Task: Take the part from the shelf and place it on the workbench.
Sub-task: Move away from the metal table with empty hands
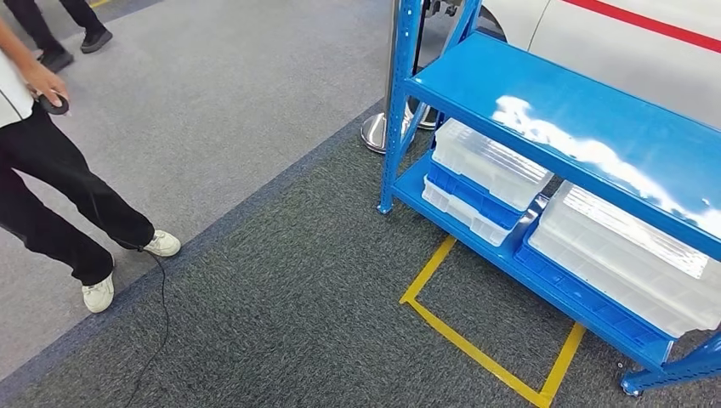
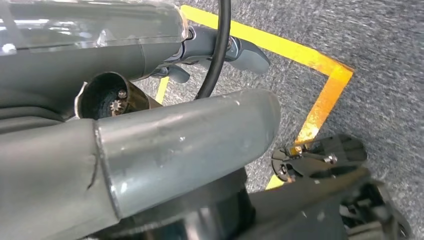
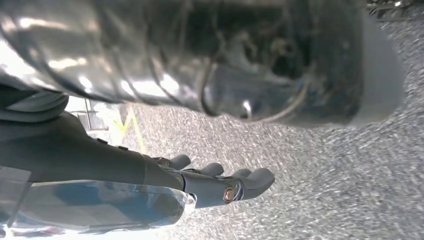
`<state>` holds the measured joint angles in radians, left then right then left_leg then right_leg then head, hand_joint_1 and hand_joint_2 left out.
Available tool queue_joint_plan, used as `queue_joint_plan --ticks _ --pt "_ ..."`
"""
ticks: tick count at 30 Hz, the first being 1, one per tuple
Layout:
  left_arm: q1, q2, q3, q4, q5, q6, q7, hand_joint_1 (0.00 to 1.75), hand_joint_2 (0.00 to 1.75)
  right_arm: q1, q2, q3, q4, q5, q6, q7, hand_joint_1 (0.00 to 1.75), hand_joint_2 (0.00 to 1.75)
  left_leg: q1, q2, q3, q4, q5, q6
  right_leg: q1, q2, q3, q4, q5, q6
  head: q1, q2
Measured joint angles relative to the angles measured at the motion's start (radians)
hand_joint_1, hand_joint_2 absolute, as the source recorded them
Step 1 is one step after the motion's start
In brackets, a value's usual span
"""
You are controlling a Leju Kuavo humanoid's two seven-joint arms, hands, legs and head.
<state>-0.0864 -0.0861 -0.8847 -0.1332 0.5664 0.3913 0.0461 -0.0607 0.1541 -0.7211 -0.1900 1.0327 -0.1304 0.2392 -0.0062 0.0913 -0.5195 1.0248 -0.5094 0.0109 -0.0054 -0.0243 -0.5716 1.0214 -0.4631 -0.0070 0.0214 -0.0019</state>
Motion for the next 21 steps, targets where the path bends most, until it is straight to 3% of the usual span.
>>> queue_joint_plan --ticks 1,3,5,6,8,9,10,12,14,15,16,18,20,21 --pt "0.0 0.0 0.0 0.0 0.0 0.0 0.0 0.0 0.0 -0.001 0.0 0.0 0.0 0.0 0.0 0.0 0.0 0.0 0.002 -0.025 -0.012 0.032 -0.023 -0.006 -0.005 0.009 0.002 -0.004 0.004 -0.006 0.0 0.0" --pt "0.002 0.0 0.0 0.0 0.0 0.0 0.0 0.0 0.0 -0.003 0.001 -0.001 0.0 0.0 0.0 0.0 0.0 0.0 0.008 -0.073 -0.065 0.15 -0.09 -0.015 -0.008 0.028 0.001 -0.006 0.008 -0.013 0.0 0.0" --pt "0.006 0.0 0.0 0.0 0.0 0.0 0.0 0.0 0.0 -0.003 0.001 -0.003 0.0 0.0 0.0 0.0 0.0 0.0 0.012 -0.082 -0.121 0.265 -0.13 -0.02 -0.009 0.052 -0.003 -0.004 0.009 -0.015 -0.001 0.0" --pt "0.007 0.0 0.0 0.0 0.0 0.0 0.0 0.0 0.0 -0.003 0.001 -0.004 0.0 0.0 0.0 0.0 0.0 0.0 0.015 -0.083 -0.128 0.277 -0.12 -0.021 -0.009 0.066 -0.003 -0.002 0.009 -0.014 0.0 0.0" --pt "0.007 0.0 0.0 0.0 0.0 0.0 0.0 0.0 0.0 -0.003 0.001 -0.006 0.0 0.0 0.0 0.0 0.0 0.0 0.02 -0.094 -0.09 0.187 -0.05 -0.023 -0.011 0.093 -0.003 0.004 0.008 -0.011 0.0 0.0" --pt "0.008 0.0 -0.001 0.0 0.0 0.0 0.0 0.0 0.0 -0.003 0.001 -0.006 0.0 0.0 0.0 0.0 0.0 0.0 0.024 -0.118 -0.059 0.116 -0.015 -0.022 -0.011 0.105 -0.004 0.007 0.007 -0.008 0.0 0.0" --pt "0.008 0.0 -0.001 0.0 0.001 0.0 -0.001 0.0 0.0 -0.004 0.001 -0.006 0.0 0.0 0.0 0.0 0.0 0.0 0.026 -0.142 -0.034 0.055 0.006 -0.021 -0.011 0.117 -0.008 0.012 0.006 -0.002 0.0 0.0" --pt "0.008 0.0 -0.001 0.0 0.001 0.0 -0.001 0.0 0.0 -0.004 0.001 -0.007 0.0 0.0 0.0 0.0 0.0 0.0 0.026 -0.173 -0.015 0.001 0.013 -0.016 -0.012 0.139 -0.018 0.015 0.009 0.013 0.0 0.0" --pt "0.006 0.001 -0.001 0.0 0.001 0.0 -0.001 0.0 0.0 -0.001 0.001 -0.007 0.0 0.0 0.0 0.0 0.0 0.0 0.024 -0.153 -0.011 -0.007 0.017 -0.003 -0.016 0.158 -0.025 0.013 0.014 0.029 0.0 0.0" --pt "0.005 0.001 -0.001 0.0 0.001 0.0 -0.001 0.0 0.0 0.001 0.0 -0.007 0.0 0.0 0.0 0.0 0.0 0.0 0.024 -0.141 -0.009 -0.013 0.021 0.005 -0.016 0.146 -0.029 0.019 0.009 0.034 0.0 0.0" --pt "0.005 0.001 -0.001 0.0 0.001 0.0 -0.001 0.0 0.0 0.002 0.0 -0.007 0.0 0.0 0.0 0.0 0.0 0.0 0.026 -0.127 -0.007 -0.019 0.026 0.013 -0.014 0.12 -0.04 0.043 -0.007 0.038 0.001 0.0" --pt "0.006 0.001 -0.001 0.0 0.001 0.0 -0.001 0.0 0.0 0.0 -0.001 -0.008 0.0 0.0 0.0 0.0 0.0 0.0 0.024 -0.099 -0.006 -0.025 0.029 0.023 -0.01 0.056 -0.089 0.15 -0.071 0.043 0.002 0.0" --pt "0.01 0.001 -0.001 0.0 0.001 0.0 -0.001 0.0 0.0 -0.001 0.0 -0.008 0.0 0.0 0.0 0.0 0.0 0.0 0.02 -0.067 -0.007 -0.024 0.027 0.026 -0.011 0.032 -0.146 0.271 -0.123 0.048 0.003 0.0" --pt "0.01 0.002 -0.001 0.0 0.001 0.0 -0.001 0.0 0.0 -0.001 0.0 -0.008 0.0 0.0 0.0 0.0 0.0 0.0 0.019 -0.053 -0.006 -0.024 0.026 0.026 -0.011 0.029 -0.153 0.292 -0.123 0.049 0.002 0.0"
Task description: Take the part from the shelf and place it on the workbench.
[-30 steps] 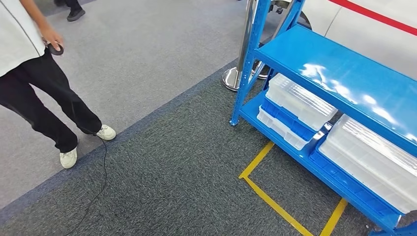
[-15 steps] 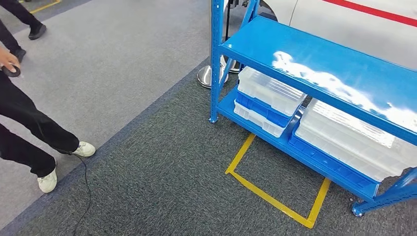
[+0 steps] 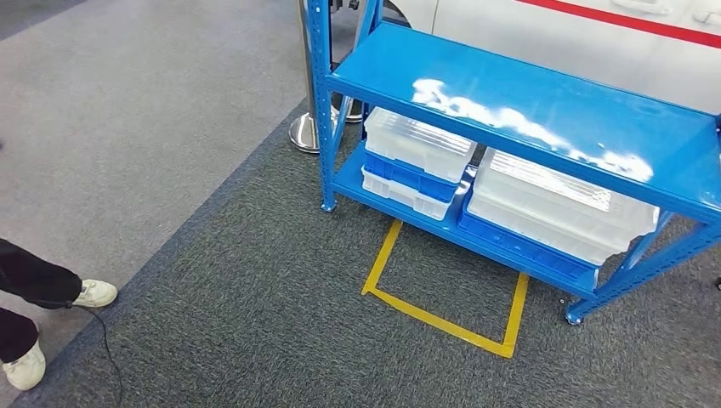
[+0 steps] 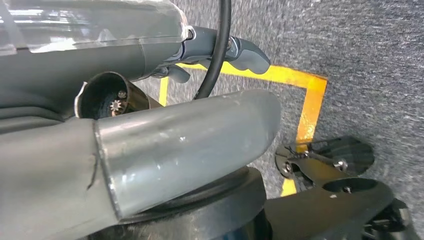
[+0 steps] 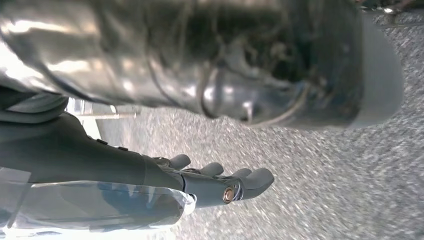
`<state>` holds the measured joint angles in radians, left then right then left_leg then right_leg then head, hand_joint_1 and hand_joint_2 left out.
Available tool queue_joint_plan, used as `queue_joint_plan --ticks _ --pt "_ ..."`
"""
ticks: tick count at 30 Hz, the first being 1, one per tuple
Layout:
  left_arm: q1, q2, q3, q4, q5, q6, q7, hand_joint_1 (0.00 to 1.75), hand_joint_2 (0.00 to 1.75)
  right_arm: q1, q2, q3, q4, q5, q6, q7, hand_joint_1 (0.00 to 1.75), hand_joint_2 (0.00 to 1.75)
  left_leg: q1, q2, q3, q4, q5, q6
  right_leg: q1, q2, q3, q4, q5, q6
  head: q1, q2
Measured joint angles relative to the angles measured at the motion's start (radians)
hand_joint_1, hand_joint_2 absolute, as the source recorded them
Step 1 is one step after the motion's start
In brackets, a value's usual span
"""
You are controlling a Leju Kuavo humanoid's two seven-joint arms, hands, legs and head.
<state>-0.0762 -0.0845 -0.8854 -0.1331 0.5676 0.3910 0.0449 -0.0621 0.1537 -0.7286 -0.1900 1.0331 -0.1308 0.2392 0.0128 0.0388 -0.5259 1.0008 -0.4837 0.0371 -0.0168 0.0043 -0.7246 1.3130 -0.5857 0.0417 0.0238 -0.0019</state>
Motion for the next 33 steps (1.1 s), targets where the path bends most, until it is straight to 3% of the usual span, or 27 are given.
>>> queue_joint_plan --ticks 1,2,4,6,8,9,11,13,14,15,16,17,18,20,21,23,24,26,28,30,31,33 --pt "-0.001 0.0 0.0 0.0 0.0 0.0 0.0 0.0 0.0 0.001 0.0 0.0 0.0 0.0 0.0 0.0 0.0 0.0 -0.001 0.013 0.002 0.0 -0.002 0.0 0.0 -0.004 0.014 -0.021 0.02 0.0 0.0 0.0" --pt "-0.002 0.0 0.0 0.0 0.0 0.0 -0.001 0.0 0.0 0.002 0.0 0.0 0.0 0.0 0.0 0.0 0.0 0.0 -0.001 0.024 0.005 0.001 -0.005 -0.002 0.001 -0.013 0.047 -0.079 0.054 -0.003 0.0 0.0" --pt "-0.004 0.0 0.0 0.0 0.0 0.0 -0.002 0.0 0.0 0.001 -0.001 0.0 0.0 0.001 0.0 0.0 0.0 0.0 -0.004 0.044 0.012 0.003 -0.012 -0.01 0.009 -0.056 0.122 -0.219 0.107 -0.015 0.0 0.0" --pt "-0.004 0.0 0.0 0.0 0.0 0.0 -0.003 0.0 0.0 -0.002 -0.002 0.0 0.0 0.001 0.0 0.0 0.0 0.0 -0.01 0.062 0.017 0.005 -0.019 -0.02 0.018 -0.079 0.15 -0.28 0.117 -0.03 0.0 0.0" --pt "-0.007 0.001 0.0 0.0 0.001 0.0 -0.003 0.0 0.0 -0.002 -0.001 0.0 0.0 0.002 0.0 0.0 0.0 0.0 -0.013 0.079 0.022 0.004 -0.023 -0.028 0.018 -0.058 0.148 -0.282 0.119 -0.04 -0.001 0.0" --pt "-0.009 0.001 0.0 0.0 0.001 0.0 -0.003 0.0 0.0 -0.001 -0.001 0.0 0.0 0.002 0.0 0.0 0.0 0.0 -0.012 0.071 0.024 0.009 -0.029 -0.034 0.016 -0.048 0.148 -0.285 0.121 -0.045 -0.001 0.0" --pt "-0.011 0.001 0.0 0.0 0.001 0.0 -0.004 0.0 0.0 -0.001 0.0 0.0 0.0 0.003 0.0 0.0 0.0 0.0 -0.008 0.024 0.004 0.064 -0.069 -0.044 0.008 -0.029 0.15 -0.29 0.125 -0.058 -0.001 0.0" --pt "-0.008 0.001 0.0 0.0 0.001 0.0 -0.004 0.0 0.0 -0.003 0.0 0.0 0.0 0.003 0.0 0.0 0.0 0.0 -0.004 -0.021 -0.055 0.191 -0.135 -0.049 0.006 -0.007 0.147 -0.29 0.127 -0.066 -0.002 0.0" --pt "-0.006 0.001 0.0 0.0 0.001 0.0 -0.003 0.0 0.0 -0.004 0.0 -0.001 0.0 0.003 0.0 0.0 0.0 0.0 -0.003 -0.028 -0.086 0.254 -0.157 -0.051 0.006 0.006 0.146 -0.289 0.128 -0.068 -0.002 0.0" --pt "-0.003 0.001 0.0 0.0 0.001 0.0 -0.003 0.0 0.0 -0.004 0.0 -0.001 0.0 0.003 0.0 0.0 0.0 0.0 -0.003 -0.03 -0.105 0.29 -0.16 -0.051 0.007 0.021 0.146 -0.288 0.128 -0.068 -0.002 0.0" --pt "-0.001 0.001 0.0 0.0 0.002 0.0 -0.003 0.0 0.0 -0.003 0.0 -0.001 0.0 0.003 0.0 0.0 0.0 0.0 -0.002 -0.03 -0.108 0.289 -0.142 -0.051 0.006 0.035 0.146 -0.286 0.128 -0.068 -0.002 0.0" --pt "-0.001 0.001 -0.001 0.0 0.002 0.0 -0.003 0.0 0.0 -0.003 0.0 -0.001 0.0 0.003 0.0 0.0 0.0 0.0 -0.001 -0.034 -0.093 0.247 -0.107 -0.049 0.006 0.05 0.147 -0.284 0.127 -0.067 -0.002 0.0" --pt "-0.001 0.002 -0.001 0.0 0.002 0.0 -0.003 0.0 0.0 -0.003 0.0 -0.002 0.0 0.003 0.0 0.0 0.0 0.0 0.0 -0.049 -0.066 0.177 -0.065 -0.047 0.005 0.063 0.148 -0.282 0.126 -0.066 -0.002 0.0" --pt "-0.001 0.002 -0.001 0.0 0.002 0.0 -0.003 0.0 0.0 -0.004 0.001 -0.002 0.0 0.003 0.0 0.0 0.0 0.0 0.002 -0.094 -0.019 0.058 -0.016 -0.041 0.006 0.087 0.142 -0.274 0.125 -0.057 -0.002 0.0" --pt "-0.002 0.002 -0.001 0.0 0.002 0.0 -0.003 0.0 0.0 -0.004 0.001 -0.002 0.0 0.003 0.0 0.0 0.0 0.0 0.001 -0.11 -0.009 0.03 -0.012 -0.038 0.005 0.097 0.138 -0.271 0.126 -0.05 -0.002 0.0" --pt "-0.003 0.003 -0.001 0.0 0.002 0.0 -0.003 0.0 0.0 -0.002 0.001 -0.003 0.0 0.003 0.0 0.0 0.0 0.0 0.0 -0.104 -0.006 0.021 -0.012 -0.031 0.003 0.117 0.129 -0.274 0.133 -0.035 -0.002 0.0" --pt "-0.004 0.003 -0.001 0.0 0.002 0.0 -0.003 0.0 0.0 0.0 0.001 -0.004 0.0 0.003 0.0 0.0 0.0 0.0 0.001 -0.093 -0.004 0.016 -0.008 -0.024 0.002 0.113 0.127 -0.272 0.133 -0.029 -0.002 0.0" --pt "-0.005 0.002 -0.001 0.0 0.002 0.0 -0.003 0.0 0.0 0.002 0.0 -0.006 0.0 0.003 0.0 0.0 0.0 0.0 0.004 -0.068 -0.002 0.005 0.001 -0.008 0.004 0.067 0.108 -0.233 0.104 -0.019 0.0 0.0" --pt "-0.003 0.002 -0.001 0.0 0.002 -0.001 -0.003 0.0 0.0 -0.001 0.0 -0.007 0.0 0.003 0.0 0.0 0.0 0.0 0.002 -0.041 -0.003 0.002 0.004 -0.001 0.004 0.014 0.055 -0.119 0.039 -0.011 0.001 0.0" --pt "0.0 0.002 -0.001 0.0 0.002 -0.002 -0.002 0.0 0.0 -0.002 0.0 -0.007 0.0 0.003 0.0 -0.003 0.0 0.0 -0.001 -0.011 -0.005 0.003 0.003 -0.001 0.001 0.002 0.003 -0.01 -0.001 -0.004 0.0 0.0" --pt "0.001 0.002 -0.001 0.0 0.002 -0.002 -0.002 0.0 0.0 -0.002 0.0 -0.007 0.0 0.003 -0.001 -0.006 0.0 0.0 -0.002 0.002 -0.005 0.003 0.002 -0.001 0.0 -0.001 0.001 -0.001 0.006 -0.003 0.0 0.0" --pt "-0.001 0.002 -0.001 0.0 0.002 -0.004 -0.003 0.0 0.0 0.0 -0.001 -0.007 0.0 0.004 -0.002 -0.012 0.0 0.0 -0.002 0.02 -0.003 0.003 0.0 -0.002 -0.001 -0.008 0.034 -0.058 0.047 -0.003 0.001 0.0"
